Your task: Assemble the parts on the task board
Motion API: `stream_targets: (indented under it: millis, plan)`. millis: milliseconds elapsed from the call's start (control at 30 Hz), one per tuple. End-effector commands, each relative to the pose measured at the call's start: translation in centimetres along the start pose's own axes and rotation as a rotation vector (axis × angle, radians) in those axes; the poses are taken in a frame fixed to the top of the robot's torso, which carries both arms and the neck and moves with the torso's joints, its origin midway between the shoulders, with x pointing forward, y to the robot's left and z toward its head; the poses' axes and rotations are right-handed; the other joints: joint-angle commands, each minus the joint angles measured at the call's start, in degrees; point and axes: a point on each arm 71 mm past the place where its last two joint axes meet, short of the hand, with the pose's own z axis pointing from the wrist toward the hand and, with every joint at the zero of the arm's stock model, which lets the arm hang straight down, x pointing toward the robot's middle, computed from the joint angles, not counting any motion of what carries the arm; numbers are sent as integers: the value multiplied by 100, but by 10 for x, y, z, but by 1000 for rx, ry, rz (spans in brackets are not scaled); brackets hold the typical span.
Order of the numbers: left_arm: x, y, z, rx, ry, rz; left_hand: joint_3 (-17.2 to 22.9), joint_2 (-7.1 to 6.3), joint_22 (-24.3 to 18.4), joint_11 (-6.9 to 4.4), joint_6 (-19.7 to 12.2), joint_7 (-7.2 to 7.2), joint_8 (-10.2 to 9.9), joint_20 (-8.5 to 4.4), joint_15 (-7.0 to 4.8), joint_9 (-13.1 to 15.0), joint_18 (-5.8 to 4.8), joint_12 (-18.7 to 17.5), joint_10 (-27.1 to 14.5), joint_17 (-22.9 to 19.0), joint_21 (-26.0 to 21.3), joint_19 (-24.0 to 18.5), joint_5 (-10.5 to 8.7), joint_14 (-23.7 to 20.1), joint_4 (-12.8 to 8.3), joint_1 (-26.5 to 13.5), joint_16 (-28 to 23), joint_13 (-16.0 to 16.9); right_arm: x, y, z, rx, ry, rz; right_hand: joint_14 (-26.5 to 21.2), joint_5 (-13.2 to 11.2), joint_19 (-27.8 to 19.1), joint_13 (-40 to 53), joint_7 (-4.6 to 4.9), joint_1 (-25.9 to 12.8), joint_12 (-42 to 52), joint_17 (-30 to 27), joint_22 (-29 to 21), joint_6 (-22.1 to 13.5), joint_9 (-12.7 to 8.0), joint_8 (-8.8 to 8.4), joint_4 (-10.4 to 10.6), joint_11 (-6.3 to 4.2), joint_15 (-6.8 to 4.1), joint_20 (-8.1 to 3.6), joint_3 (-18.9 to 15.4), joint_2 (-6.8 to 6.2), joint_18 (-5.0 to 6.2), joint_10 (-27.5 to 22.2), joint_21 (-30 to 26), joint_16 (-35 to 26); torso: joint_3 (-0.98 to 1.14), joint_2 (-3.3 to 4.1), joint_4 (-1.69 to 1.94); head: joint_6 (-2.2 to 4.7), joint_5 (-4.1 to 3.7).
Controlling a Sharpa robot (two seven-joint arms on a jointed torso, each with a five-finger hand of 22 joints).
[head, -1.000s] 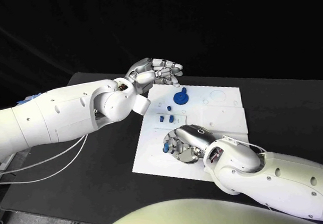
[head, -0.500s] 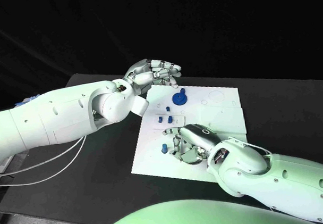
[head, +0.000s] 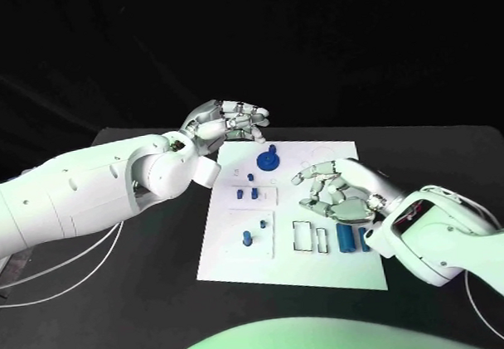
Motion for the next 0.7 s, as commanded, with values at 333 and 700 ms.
stream_targets:
  millis: [333, 700]
  plan:
    - [1, 2, -1, 0, 15, -1, 6, 41, -7, 15, -50, 7, -26, 25, 8, 7, 57, 25, -36, 6, -20, 19, 24, -39, 0, -17, 20, 9, -48, -48, -54, 348, 37, 101, 442, 255, 400, 3122, -271, -580, 3031, 1237, 599, 267, 787, 1066, 630, -223, -107, -105, -965, -79, -240, 1116, 1033, 592, 16, -102, -166, 31, -378]
    - [3, 2, -2, 0, 20, -3, 5, 43, -8, 15, -49, 7, -25, 26, 8, 8, 57, 26, -37, 7, -22, 19, 24, -39, 1, -18, 21, 9, -45, -62, -85, 545, 100, -76, 504, 300, 734, 4131, -278, -516, 3794, 1585, 1058, -11, 1157, 1223, 942, -229, -117, -136, -1258, -133, -418, 1685, 1978, 723, -6, -101, -186, 1, -636]
